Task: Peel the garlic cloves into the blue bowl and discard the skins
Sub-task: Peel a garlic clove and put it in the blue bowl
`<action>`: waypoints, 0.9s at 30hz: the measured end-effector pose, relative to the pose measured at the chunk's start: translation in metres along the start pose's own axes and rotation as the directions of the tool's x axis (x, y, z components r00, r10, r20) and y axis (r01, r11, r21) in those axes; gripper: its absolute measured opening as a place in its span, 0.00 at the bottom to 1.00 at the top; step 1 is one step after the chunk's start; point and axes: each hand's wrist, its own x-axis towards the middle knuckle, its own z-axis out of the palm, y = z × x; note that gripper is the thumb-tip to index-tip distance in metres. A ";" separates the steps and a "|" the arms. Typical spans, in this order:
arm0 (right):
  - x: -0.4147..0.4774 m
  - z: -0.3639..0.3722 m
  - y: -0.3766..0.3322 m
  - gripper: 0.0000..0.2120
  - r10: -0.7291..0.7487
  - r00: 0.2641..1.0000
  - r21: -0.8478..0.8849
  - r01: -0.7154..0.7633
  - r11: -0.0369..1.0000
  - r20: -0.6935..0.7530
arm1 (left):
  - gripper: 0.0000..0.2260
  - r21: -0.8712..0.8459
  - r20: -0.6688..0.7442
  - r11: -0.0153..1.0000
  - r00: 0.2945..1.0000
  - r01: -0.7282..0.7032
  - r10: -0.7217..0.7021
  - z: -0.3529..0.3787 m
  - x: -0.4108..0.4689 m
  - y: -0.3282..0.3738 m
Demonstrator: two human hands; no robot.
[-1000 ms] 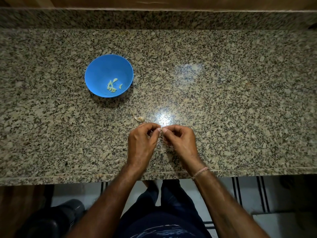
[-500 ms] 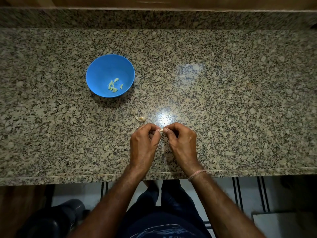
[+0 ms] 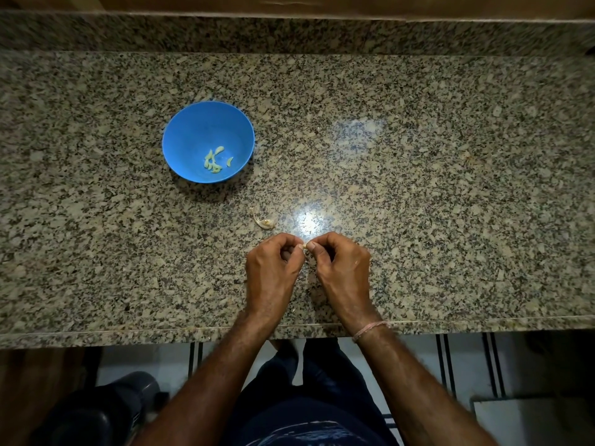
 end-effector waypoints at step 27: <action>0.003 -0.007 0.003 0.09 0.445 0.844 0.514 -0.536 0.669 0.300 | 0.02 0.001 0.024 0.986 0.986 0.165 -0.165 0.011 -0.002 0.000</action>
